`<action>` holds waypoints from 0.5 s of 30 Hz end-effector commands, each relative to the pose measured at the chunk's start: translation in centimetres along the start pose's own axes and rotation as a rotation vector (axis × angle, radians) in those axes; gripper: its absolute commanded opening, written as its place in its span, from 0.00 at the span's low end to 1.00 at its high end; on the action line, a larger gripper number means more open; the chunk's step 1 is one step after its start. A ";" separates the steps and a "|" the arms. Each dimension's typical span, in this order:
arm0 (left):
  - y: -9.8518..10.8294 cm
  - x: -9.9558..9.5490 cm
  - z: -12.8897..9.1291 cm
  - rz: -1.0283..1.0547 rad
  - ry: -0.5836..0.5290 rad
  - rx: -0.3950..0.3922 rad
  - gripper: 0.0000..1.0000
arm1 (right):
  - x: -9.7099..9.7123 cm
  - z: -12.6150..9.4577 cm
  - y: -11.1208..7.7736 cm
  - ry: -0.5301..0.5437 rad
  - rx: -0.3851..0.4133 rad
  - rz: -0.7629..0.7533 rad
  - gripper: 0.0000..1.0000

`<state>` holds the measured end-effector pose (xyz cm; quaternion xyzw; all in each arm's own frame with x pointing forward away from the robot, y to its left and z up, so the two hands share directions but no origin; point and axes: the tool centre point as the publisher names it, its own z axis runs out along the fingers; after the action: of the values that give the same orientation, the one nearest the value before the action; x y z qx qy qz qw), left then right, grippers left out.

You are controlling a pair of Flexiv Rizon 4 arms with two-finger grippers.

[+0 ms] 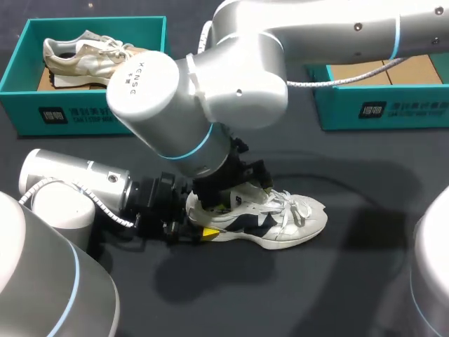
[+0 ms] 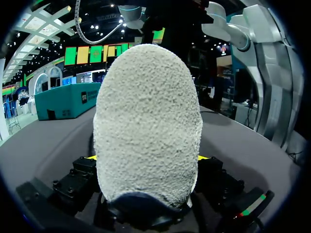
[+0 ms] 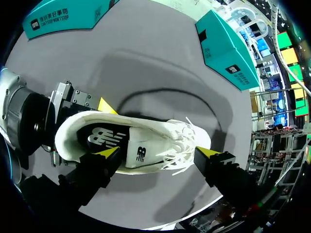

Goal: Take the shoe out of the shoebox, open the shoe tongue, remove and reinsert the insole, then place the shoe into the shoebox

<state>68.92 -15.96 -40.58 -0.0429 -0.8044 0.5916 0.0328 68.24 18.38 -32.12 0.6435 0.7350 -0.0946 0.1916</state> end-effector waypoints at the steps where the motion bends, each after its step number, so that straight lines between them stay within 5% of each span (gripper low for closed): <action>1: 0.1 0.2 0.3 0.000 -0.001 -0.001 0.00 | 0.9 0.5 -0.3 -0.688 0.001 0.734 1.00; 15: 0.1 0.2 0.3 0.000 -0.001 -0.001 0.00 | -1.0 1.5 -0.2 -0.667 -0.002 0.813 1.00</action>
<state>68.92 -15.97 -40.58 -0.0430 -0.8044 0.5916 0.0328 68.52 16.49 -32.74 0.6276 0.7147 -0.1953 0.2392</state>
